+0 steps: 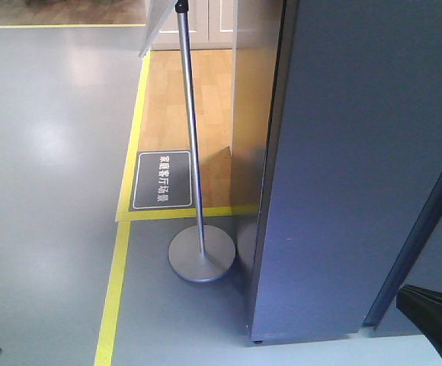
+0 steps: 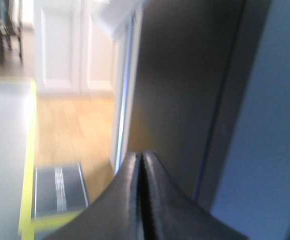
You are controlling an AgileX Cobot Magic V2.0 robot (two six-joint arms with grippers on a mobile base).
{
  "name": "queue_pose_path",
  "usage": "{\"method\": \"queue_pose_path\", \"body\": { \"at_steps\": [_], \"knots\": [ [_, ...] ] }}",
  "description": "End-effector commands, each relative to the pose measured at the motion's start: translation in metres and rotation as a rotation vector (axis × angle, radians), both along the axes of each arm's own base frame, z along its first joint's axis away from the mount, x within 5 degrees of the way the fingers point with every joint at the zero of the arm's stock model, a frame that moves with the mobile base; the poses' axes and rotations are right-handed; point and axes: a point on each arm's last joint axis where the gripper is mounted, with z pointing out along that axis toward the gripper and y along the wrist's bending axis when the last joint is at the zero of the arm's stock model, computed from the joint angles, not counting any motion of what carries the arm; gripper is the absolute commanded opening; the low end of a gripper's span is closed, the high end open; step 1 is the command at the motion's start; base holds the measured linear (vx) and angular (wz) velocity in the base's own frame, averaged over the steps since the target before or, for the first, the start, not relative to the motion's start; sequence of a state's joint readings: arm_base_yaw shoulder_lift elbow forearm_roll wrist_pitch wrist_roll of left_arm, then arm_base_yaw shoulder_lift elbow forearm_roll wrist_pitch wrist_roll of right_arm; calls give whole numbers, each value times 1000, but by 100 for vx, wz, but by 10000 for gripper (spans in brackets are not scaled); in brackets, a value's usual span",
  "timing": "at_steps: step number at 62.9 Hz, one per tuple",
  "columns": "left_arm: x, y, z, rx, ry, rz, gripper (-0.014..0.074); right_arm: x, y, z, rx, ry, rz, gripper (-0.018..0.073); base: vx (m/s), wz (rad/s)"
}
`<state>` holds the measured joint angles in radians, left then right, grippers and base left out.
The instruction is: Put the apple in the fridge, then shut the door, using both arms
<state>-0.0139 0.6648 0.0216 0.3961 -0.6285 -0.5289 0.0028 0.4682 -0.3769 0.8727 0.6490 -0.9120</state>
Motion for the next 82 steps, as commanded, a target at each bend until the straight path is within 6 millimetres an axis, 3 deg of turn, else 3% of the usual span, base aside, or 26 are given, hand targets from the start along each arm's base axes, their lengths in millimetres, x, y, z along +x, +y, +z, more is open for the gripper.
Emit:
{"method": "queue_pose_path", "body": {
  "at_steps": [1,9,29,47,82],
  "knots": [
    [-6,5,4,-85,-91,54,-8,3,-1,11,31,-45,-26,-3,0,0],
    [-13,8,5,-19,-96,89,-8,3,-1,11,30,-43,-25,-3,0,0],
    [-35,19,-16,46,107,197,-8,3,-1,11,30,-43,-25,-3,0,0],
    [-53,22,-12,62,-22,236,-8,3,-1,11,30,-43,-25,-3,0,0],
    [-53,25,-7,67,-52,288,-8,3,-1,11,30,-41,-21,-3,0,0]
  ]
}}
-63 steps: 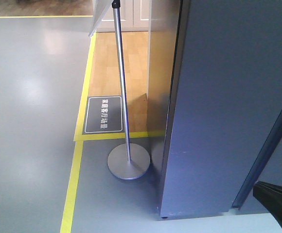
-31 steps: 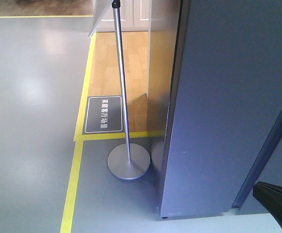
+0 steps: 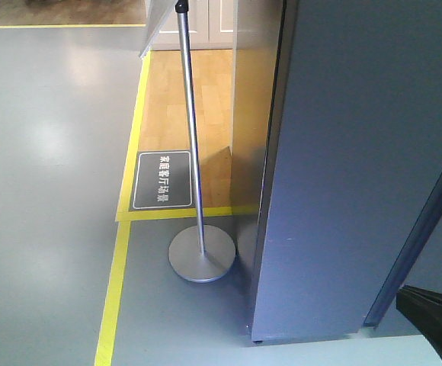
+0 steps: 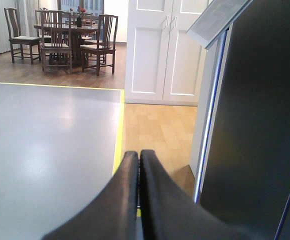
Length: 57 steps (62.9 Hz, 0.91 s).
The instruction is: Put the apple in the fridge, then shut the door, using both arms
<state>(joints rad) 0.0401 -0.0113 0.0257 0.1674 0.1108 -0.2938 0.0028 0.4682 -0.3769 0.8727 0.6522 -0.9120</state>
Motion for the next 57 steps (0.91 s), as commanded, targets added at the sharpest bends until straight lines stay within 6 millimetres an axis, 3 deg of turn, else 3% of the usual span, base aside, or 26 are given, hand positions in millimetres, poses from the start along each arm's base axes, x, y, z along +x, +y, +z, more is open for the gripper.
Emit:
{"method": "queue_pose_path", "body": {
  "at_steps": [1,57],
  "knots": [
    [0,-1,1,-3,-73,-14,-8,3,-1,11,30,-43,-24,-3,0,0],
    [0,-1,1,-3,-71,-14,-8,3,-2,9,17,-46,-31,-3,0,0]
  ]
}}
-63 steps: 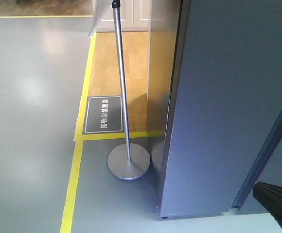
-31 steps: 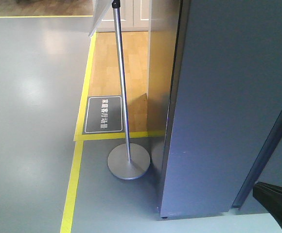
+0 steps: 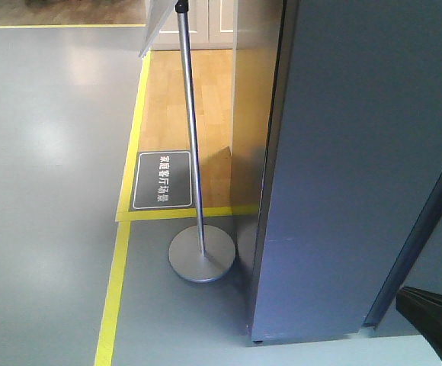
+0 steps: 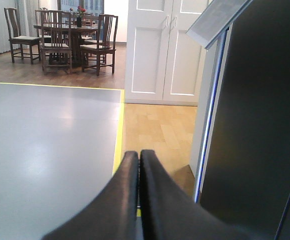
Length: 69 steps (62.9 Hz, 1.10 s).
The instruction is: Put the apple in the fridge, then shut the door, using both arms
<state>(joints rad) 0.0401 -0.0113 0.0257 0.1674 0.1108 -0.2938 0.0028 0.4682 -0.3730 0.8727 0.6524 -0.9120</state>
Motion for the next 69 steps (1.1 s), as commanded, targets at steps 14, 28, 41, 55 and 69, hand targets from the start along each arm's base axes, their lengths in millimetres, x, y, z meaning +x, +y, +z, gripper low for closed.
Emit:
{"method": "queue_pose_path", "body": {
  "at_steps": [14,28,41,55,69],
  "knots": [
    [0,-1,1,-3,-71,-14,-8,-4,-10,-3,-13,-132,-127,-3,0,0],
    [0,-1,1,-3,-71,-14,-8,-19,-20,-30,35,-198,-257,-3,0,0],
    [0,-1,1,-3,-71,-14,-8,-27,-29,-50,111,-231,-389,-3,0,0],
    [0,-1,1,-3,-71,-14,-8,-31,-40,-60,206,-356,-523,-3,0,0],
    [0,-1,1,-3,-70,-14,-8,-34,-42,-57,210,-576,-513,-3,0,0]
  ]
}}
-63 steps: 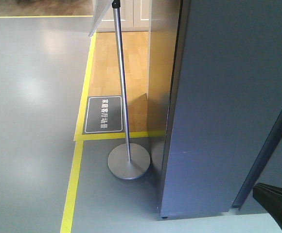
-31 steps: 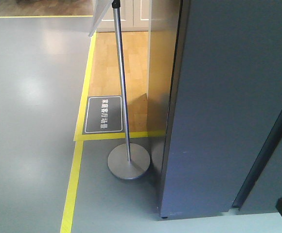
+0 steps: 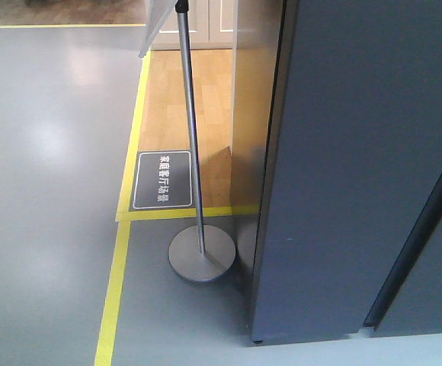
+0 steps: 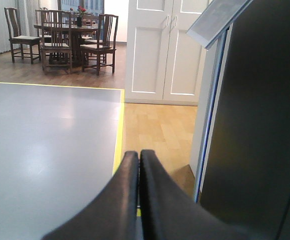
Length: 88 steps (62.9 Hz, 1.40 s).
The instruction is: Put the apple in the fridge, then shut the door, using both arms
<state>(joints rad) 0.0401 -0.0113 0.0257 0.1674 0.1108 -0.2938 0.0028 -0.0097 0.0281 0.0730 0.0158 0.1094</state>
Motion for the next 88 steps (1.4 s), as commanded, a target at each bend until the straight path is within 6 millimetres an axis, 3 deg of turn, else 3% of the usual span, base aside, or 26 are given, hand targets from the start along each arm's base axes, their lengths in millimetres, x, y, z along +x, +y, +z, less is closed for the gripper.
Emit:
{"method": "queue_pose_path", "body": {
  "at_steps": [1,88],
  "knots": [
    [0,-1,1,-3,-70,-14,-8,-2,1,9,-74,-150,-2,-3,0,0],
    [0,-1,1,-3,-69,-14,-8,-3,2,11,-121,-174,0,-3,0,0]
  ]
}}
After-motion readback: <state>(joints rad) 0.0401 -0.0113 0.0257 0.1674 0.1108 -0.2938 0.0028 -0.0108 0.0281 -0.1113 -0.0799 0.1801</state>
